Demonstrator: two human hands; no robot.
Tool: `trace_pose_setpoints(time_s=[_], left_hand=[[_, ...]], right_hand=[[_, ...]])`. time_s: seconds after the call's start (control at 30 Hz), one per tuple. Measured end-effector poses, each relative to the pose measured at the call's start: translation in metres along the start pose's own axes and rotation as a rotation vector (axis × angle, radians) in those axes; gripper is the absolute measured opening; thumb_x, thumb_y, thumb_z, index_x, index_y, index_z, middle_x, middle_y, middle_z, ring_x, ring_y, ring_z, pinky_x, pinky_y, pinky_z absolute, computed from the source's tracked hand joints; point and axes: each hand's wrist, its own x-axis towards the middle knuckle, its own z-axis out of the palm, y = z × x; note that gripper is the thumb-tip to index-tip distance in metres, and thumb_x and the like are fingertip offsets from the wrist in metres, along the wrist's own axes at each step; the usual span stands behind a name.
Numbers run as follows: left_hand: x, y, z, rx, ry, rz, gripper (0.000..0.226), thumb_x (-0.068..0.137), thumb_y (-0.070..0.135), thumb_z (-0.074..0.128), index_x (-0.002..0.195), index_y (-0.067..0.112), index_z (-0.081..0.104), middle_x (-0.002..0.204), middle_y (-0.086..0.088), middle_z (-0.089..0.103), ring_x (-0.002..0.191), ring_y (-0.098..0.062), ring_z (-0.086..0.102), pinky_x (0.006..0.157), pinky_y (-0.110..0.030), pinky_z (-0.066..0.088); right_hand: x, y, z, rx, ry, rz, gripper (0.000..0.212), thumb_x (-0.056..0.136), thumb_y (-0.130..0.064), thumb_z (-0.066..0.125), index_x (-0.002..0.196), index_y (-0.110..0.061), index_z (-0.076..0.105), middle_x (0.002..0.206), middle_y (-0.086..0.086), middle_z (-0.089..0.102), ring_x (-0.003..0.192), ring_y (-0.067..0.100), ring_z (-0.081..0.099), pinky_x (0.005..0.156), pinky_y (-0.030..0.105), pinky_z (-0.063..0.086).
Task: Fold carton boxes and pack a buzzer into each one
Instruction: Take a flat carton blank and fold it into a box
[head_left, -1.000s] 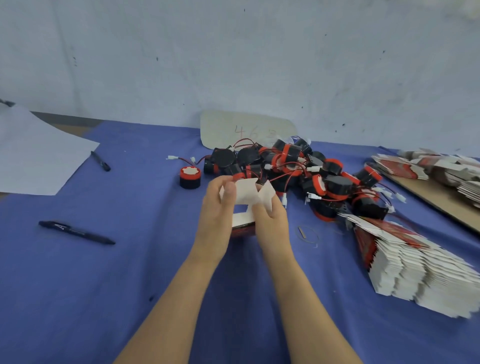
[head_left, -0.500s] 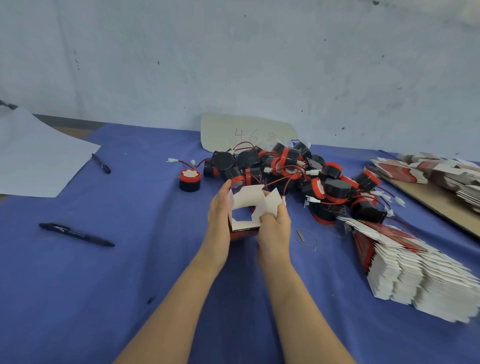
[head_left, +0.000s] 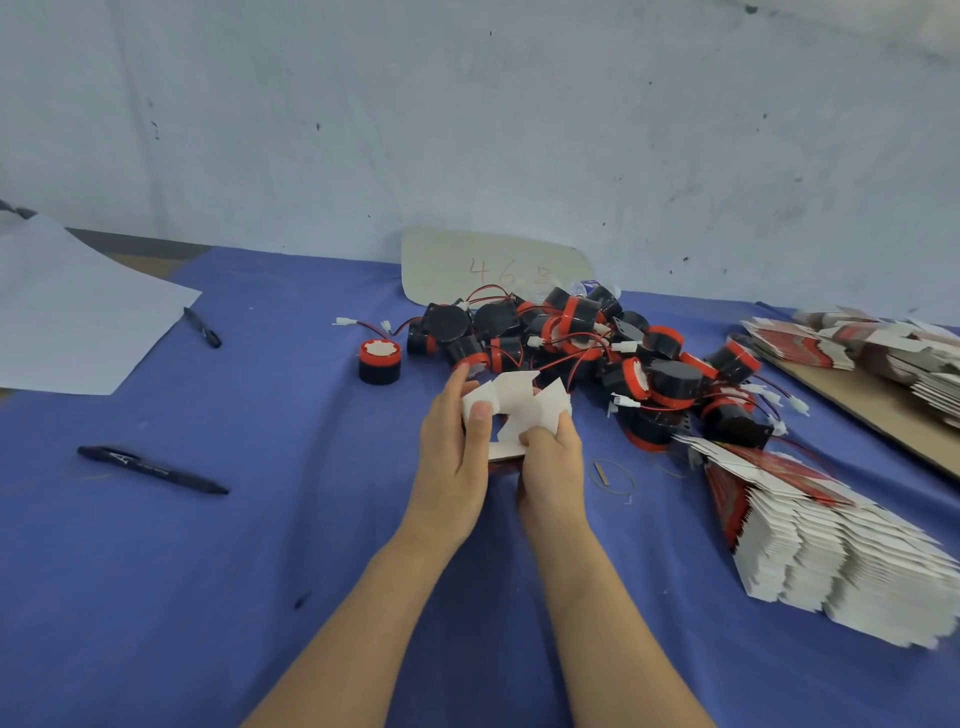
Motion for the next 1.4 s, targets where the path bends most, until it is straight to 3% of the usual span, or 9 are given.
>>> trace_pose_setpoints(time_s=[0.13, 0.27, 0.47, 0.63, 0.77, 0.9, 1.03, 1.23, 1.4], left_hand=[[0.000, -0.010, 0.003, 0.120, 0.056, 0.097, 0.038, 0.100, 0.020, 0.042, 0.138, 0.025, 0.040, 0.131, 0.014, 0.045, 0.123, -0.003, 0.040, 0.104, -0.020, 0.032], [0.004, -0.004, 0.000, 0.007, 0.112, 0.027, 0.061, 0.091, -0.009, 0.036, 0.116, 0.047, 0.038, 0.117, 0.031, 0.041, 0.108, 0.020, 0.041, 0.090, 0.001, 0.030], [0.015, -0.011, -0.015, -0.164, 0.240, -0.116, 0.051, 0.091, -0.006, 0.037, 0.124, 0.032, 0.046, 0.118, 0.017, 0.055, 0.104, 0.009, 0.053, 0.080, -0.001, 0.042], [0.013, -0.006, -0.018, -0.132, 0.170, -0.106, 0.055, 0.088, -0.009, 0.037, 0.103, 0.043, 0.049, 0.108, 0.023, 0.056, 0.097, 0.009, 0.054, 0.073, -0.002, 0.043], [0.010, -0.003, -0.015, -0.070, 0.120, -0.040, 0.048, 0.089, -0.006, 0.039, 0.119, 0.028, 0.053, 0.120, 0.010, 0.058, 0.111, -0.003, 0.053, 0.088, -0.012, 0.045], [0.009, -0.004, -0.016, -0.104, 0.155, -0.052, 0.045, 0.095, -0.001, 0.037, 0.129, 0.026, 0.047, 0.123, 0.014, 0.052, 0.115, -0.003, 0.049, 0.096, -0.022, 0.042], [0.009, -0.005, -0.020, -0.137, 0.232, -0.030, 0.037, 0.095, 0.001, 0.036, 0.122, 0.018, 0.056, 0.117, 0.003, 0.060, 0.106, -0.009, 0.056, 0.088, -0.025, 0.046], [0.015, -0.005, -0.031, -0.217, 0.345, -0.073, 0.039, 0.087, 0.041, 0.028, 0.101, 0.028, 0.063, 0.088, 0.006, 0.068, 0.085, -0.014, 0.064, 0.071, -0.026, 0.052], [0.017, -0.007, -0.035, -0.127, 0.343, 0.002, 0.063, 0.080, 0.060, 0.021, 0.086, 0.015, 0.064, 0.077, 0.000, 0.069, 0.073, -0.020, 0.063, 0.066, -0.038, 0.049]], right_hand=[[-0.002, -0.002, 0.000, -0.023, -0.012, -0.034, 0.037, 0.087, 0.005, 0.037, 0.107, -0.016, 0.061, 0.086, 0.004, 0.064, 0.075, 0.016, 0.055, 0.064, 0.029, 0.048], [-0.006, -0.002, 0.004, -0.105, -0.064, -0.144, 0.045, 0.089, 0.005, 0.037, 0.116, -0.024, 0.057, 0.099, -0.003, 0.063, 0.083, 0.014, 0.056, 0.068, 0.026, 0.049], [-0.020, -0.008, 0.012, -0.132, -0.313, -0.367, 0.030, 0.103, -0.021, 0.040, 0.123, -0.039, 0.052, 0.121, -0.030, 0.056, 0.111, -0.020, 0.047, 0.084, -0.002, 0.036], [-0.014, -0.010, 0.006, -0.045, -0.287, -0.221, 0.030, 0.099, -0.012, 0.044, 0.115, -0.028, 0.064, 0.108, -0.017, 0.068, 0.102, -0.002, 0.061, 0.087, 0.017, 0.049], [-0.012, -0.008, 0.005, -0.170, -0.262, -0.199, 0.044, 0.089, 0.003, 0.045, 0.117, -0.028, 0.057, 0.108, -0.007, 0.065, 0.096, 0.012, 0.060, 0.082, 0.035, 0.053], [-0.012, -0.009, 0.004, -0.138, -0.306, -0.264, 0.043, 0.087, 0.010, 0.042, 0.112, -0.020, 0.061, 0.109, -0.002, 0.065, 0.097, 0.012, 0.059, 0.082, 0.029, 0.050], [-0.012, -0.010, 0.001, -0.026, -0.483, -0.214, 0.036, 0.090, 0.005, 0.045, 0.098, -0.023, 0.066, 0.099, -0.007, 0.067, 0.095, 0.014, 0.059, 0.085, 0.037, 0.050], [-0.014, -0.020, -0.006, -0.050, -0.664, -0.083, 0.030, 0.089, -0.041, 0.052, 0.101, -0.018, 0.066, 0.092, -0.005, 0.069, 0.081, 0.012, 0.060, 0.072, 0.033, 0.046], [-0.018, -0.024, -0.008, -0.248, -0.675, -0.122, 0.024, 0.090, -0.018, 0.064, 0.107, -0.036, 0.061, 0.099, -0.015, 0.065, 0.086, 0.009, 0.063, 0.072, 0.025, 0.052]])
